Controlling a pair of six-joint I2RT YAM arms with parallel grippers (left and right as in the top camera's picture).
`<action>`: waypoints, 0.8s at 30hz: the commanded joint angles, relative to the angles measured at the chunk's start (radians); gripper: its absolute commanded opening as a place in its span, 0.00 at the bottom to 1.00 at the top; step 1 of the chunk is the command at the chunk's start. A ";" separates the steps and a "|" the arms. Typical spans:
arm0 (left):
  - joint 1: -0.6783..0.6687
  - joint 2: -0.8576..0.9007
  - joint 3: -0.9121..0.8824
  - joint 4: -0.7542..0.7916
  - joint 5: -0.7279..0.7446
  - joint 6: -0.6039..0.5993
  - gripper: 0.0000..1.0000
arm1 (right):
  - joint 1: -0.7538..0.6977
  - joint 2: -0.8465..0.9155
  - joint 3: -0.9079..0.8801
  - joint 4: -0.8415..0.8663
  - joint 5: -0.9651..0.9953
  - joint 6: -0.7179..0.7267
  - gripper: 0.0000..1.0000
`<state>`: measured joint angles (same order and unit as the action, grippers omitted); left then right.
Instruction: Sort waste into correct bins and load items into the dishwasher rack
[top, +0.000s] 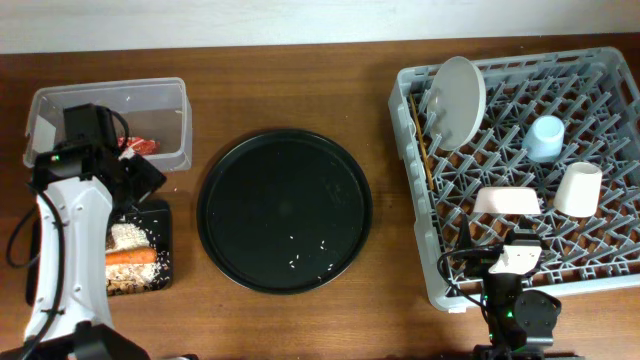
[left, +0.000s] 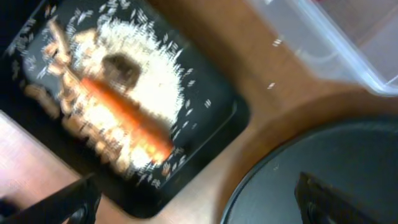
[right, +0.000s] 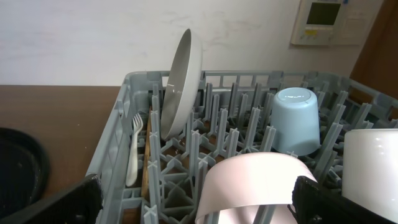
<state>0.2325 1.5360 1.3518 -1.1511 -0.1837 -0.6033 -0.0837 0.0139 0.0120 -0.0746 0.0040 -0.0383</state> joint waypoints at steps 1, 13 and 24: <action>0.004 -0.111 -0.034 -0.002 0.016 -0.010 0.99 | -0.008 -0.010 -0.006 -0.005 0.019 -0.006 0.99; -0.107 -0.655 -0.827 0.956 0.414 0.210 0.99 | -0.008 -0.010 -0.006 -0.005 0.019 -0.006 0.99; -0.121 -1.113 -1.302 1.307 0.416 0.330 0.99 | -0.008 -0.010 -0.006 -0.005 0.019 -0.006 0.99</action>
<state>0.1139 0.5083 0.1104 0.1448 0.2104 -0.3588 -0.0856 0.0139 0.0120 -0.0746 0.0116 -0.0387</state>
